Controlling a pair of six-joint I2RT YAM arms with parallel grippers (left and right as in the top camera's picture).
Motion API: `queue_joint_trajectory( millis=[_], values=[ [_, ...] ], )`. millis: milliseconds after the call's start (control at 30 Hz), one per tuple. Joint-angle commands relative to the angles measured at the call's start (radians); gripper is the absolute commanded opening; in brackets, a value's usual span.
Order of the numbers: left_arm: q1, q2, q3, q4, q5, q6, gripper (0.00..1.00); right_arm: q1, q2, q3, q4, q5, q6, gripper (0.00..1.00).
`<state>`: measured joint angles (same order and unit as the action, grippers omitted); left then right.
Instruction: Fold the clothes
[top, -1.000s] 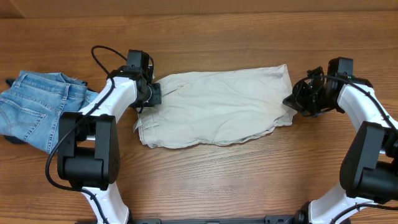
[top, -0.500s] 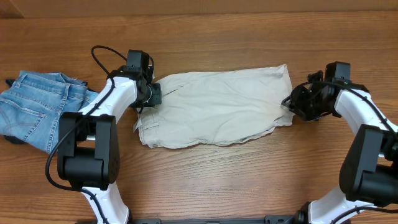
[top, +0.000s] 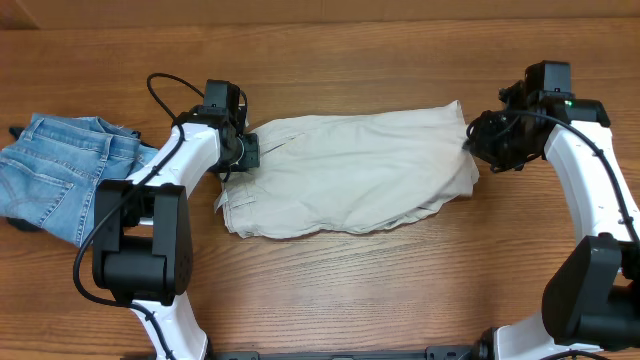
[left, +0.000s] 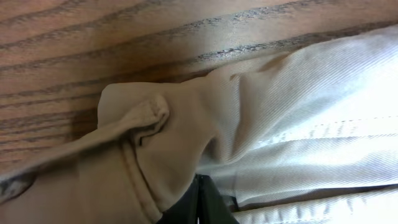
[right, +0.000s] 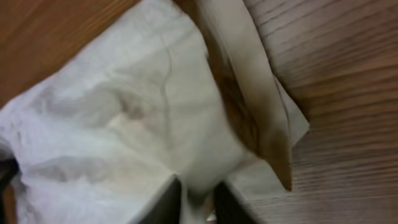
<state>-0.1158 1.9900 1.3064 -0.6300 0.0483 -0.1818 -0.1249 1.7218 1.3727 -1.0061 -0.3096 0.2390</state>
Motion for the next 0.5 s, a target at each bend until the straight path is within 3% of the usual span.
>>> queue_joint_trajectory(
  millis=[0,67,233,267,467],
  values=[
    [0.014,0.057,-0.015,-0.005,-0.055,-0.013,0.04,0.0,-0.01,0.014,0.008,0.063,-0.004,0.56],
    [0.014,0.057,-0.015,-0.005,-0.055,-0.013,0.04,-0.02,-0.01,-0.004,0.012,0.153,-0.004,0.58],
    [0.014,0.057,-0.015,-0.019,-0.055,-0.005,0.04,-0.119,-0.003,-0.23,0.13,-0.018,-0.056,0.42],
    [0.014,0.057,-0.015,-0.018,-0.055,-0.005,0.04,-0.123,-0.003,-0.287,0.176,-0.107,-0.065,0.42],
    [0.014,0.057,-0.015,-0.024,-0.055,-0.005,0.04,-0.071,-0.003,-0.428,0.365,-0.119,-0.048,0.44]
  ],
)
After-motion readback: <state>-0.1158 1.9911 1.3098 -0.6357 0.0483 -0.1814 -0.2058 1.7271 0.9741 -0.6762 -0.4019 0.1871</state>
